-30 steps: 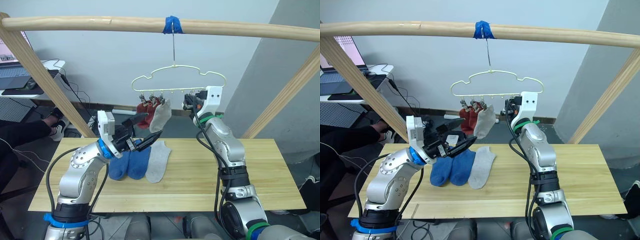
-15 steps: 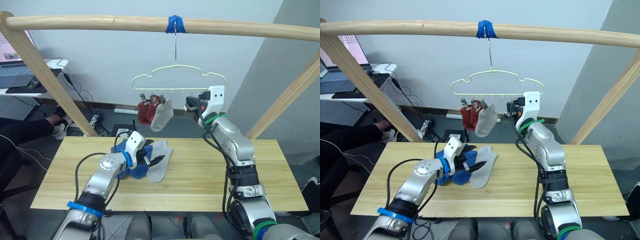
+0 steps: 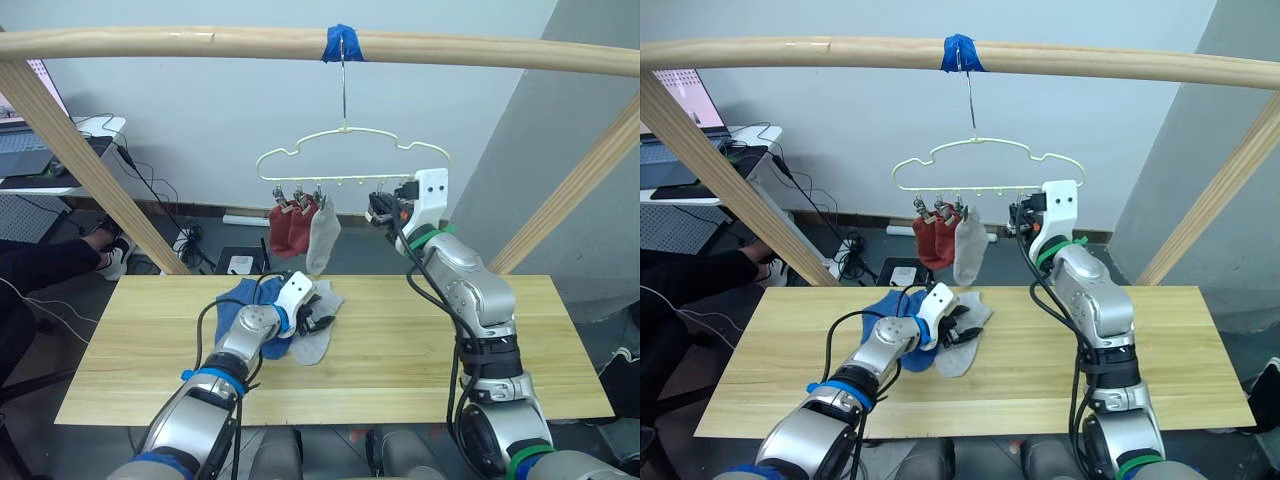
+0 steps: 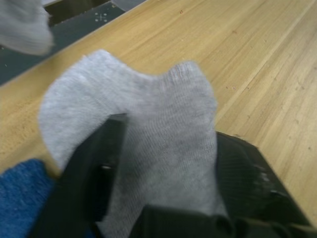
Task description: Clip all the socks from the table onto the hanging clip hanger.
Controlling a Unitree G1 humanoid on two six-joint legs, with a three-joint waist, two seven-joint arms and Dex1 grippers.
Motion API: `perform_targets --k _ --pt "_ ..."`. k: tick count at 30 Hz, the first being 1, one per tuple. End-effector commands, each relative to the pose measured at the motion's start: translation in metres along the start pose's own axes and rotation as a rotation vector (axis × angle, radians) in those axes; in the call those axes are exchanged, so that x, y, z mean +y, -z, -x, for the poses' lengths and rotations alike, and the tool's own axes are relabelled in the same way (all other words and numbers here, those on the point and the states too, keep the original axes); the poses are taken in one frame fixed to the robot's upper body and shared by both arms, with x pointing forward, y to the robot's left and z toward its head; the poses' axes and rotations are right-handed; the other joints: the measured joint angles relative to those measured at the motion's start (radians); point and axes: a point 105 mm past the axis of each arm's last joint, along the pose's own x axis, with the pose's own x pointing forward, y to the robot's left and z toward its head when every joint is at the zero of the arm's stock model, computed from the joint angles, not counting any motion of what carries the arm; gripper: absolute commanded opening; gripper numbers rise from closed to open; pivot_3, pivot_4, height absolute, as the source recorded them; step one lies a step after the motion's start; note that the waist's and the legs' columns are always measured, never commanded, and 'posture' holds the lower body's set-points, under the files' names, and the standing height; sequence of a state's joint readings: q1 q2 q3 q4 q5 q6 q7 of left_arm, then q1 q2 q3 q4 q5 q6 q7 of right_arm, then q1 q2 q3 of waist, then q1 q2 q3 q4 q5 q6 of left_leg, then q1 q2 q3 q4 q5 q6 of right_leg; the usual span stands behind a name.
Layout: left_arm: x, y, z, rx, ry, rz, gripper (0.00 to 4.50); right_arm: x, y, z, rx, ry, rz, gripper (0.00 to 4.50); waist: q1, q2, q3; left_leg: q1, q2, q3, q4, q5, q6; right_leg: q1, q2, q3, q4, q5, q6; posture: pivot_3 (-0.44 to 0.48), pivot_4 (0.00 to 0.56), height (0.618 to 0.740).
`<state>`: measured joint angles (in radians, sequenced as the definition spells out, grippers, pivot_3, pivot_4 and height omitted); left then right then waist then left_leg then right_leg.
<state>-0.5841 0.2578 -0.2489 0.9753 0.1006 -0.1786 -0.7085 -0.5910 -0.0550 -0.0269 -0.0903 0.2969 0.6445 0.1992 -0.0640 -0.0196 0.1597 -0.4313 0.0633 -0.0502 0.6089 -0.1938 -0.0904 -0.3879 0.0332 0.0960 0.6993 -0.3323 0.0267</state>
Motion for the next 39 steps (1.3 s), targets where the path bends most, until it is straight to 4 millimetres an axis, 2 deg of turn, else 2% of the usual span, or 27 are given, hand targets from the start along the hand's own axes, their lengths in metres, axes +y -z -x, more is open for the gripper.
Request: perform_targets --k 1,4,6,7,9,13,15,17,19,23,29,39 --pt "-0.004 0.001 -0.001 -0.004 0.016 -0.015 1.77 0.000 -0.014 0.005 -0.049 -0.003 0.011 0.02 -0.002 0.000 0.000 0.000 0.000 0.000 0.000 0.000 0.000 0.000 0.000 0.000 0.000 0.000 0.000 -0.088 0.162 0.740" --pt "-0.007 -0.003 -0.001 -0.037 0.030 -0.023 0.91 0.000 -0.014 0.006 -0.045 -0.003 0.012 0.02 -0.005 0.000 0.000 0.000 0.000 0.000 0.000 0.000 0.000 0.000 0.000 0.000 0.001 0.000 0.000 -0.085 0.162 0.740" --pt "-0.007 -0.011 0.001 -0.084 0.037 -0.026 0.23 -0.001 -0.014 0.006 -0.041 -0.007 0.011 0.02 -0.008 0.000 0.000 0.000 0.000 0.000 0.000 0.000 0.000 0.000 0.000 0.000 0.001 0.000 0.000 -0.075 0.164 0.740" --pt "-0.007 -0.019 0.003 -0.130 0.039 -0.028 0.03 -0.001 -0.013 0.006 -0.039 -0.012 0.004 0.02 -0.010 0.000 0.000 0.000 0.000 0.000 0.000 0.000 0.000 0.000 0.000 0.000 0.000 0.000 0.000 -0.075 0.164 0.740" --pt "-0.004 -0.042 0.012 -0.258 0.027 -0.055 0.03 -0.002 -0.014 0.008 -0.025 -0.030 -0.030 0.02 -0.011 0.000 0.000 0.000 0.000 0.000 0.000 0.000 0.000 0.000 0.000 0.000 0.000 0.000 0.000 -0.069 0.166 0.740" --pt "-0.003 -0.067 0.031 -0.395 0.014 -0.144 0.03 -0.002 -0.014 0.012 0.021 -0.072 -0.106 0.02 -0.012 0.000 0.000 0.000 0.000 0.000 0.000 0.000 0.000 0.000 0.000 0.000 0.001 0.000 0.000 -0.065 0.168 0.740" --pt "-0.003 -0.087 0.048 -0.503 -0.016 -0.217 0.03 0.002 -0.015 0.016 0.058 -0.123 -0.180 0.02 -0.015 0.000 0.000 0.000 0.000 0.000 0.000 0.000 0.000 0.000 0.000 0.000 0.002 0.000 0.000 -0.061 0.167 0.740" --pt "-0.013 -0.116 0.068 -0.644 -0.037 -0.309 0.03 0.015 -0.021 0.024 0.098 -0.203 -0.324 0.02 -0.017 0.001 0.001 0.000 0.000 -0.001 0.000 0.000 0.000 0.001 0.000 0.000 0.002 0.000 0.000 -0.050 0.163 0.740" --pt "-0.020 -0.129 0.079 -0.709 -0.051 -0.371 0.03 0.021 -0.025 0.028 0.118 -0.234 -0.397 0.02 -0.016 0.001 0.001 0.000 0.001 -0.001 0.000 0.000 0.000 0.001 0.000 0.000 0.002 0.000 0.000 -0.050 0.162 0.740" --pt "-0.025 -0.146 0.087 -0.778 -0.110 -0.441 0.03 0.023 -0.028 0.030 0.145 -0.222 -0.459 0.02 -0.017 0.002 0.001 0.001 0.000 -0.001 0.000 0.000 0.000 0.001 0.000 0.000 0.003 0.000 0.000 -0.040 0.155 0.740" --pt "-0.028 -0.152 0.088 -0.803 -0.141 -0.479 0.03 0.023 -0.029 0.030 0.177 -0.206 -0.489 0.02 -0.018 0.002 0.001 0.001 0.000 -0.001 0.001 0.000 0.000 0.001 0.000 0.000 0.003 0.000 0.000 -0.041 0.149 0.740" --pt "-0.032 -0.152 0.101 -0.844 -0.146 -0.569 0.03 0.008 -0.029 0.030 0.187 -0.144 -0.532 0.02 -0.020 0.002 0.001 0.001 0.000 -0.001 0.001 0.000 0.001 0.000 0.000 0.000 0.004 0.000 0.000 -0.045 0.138 0.740"
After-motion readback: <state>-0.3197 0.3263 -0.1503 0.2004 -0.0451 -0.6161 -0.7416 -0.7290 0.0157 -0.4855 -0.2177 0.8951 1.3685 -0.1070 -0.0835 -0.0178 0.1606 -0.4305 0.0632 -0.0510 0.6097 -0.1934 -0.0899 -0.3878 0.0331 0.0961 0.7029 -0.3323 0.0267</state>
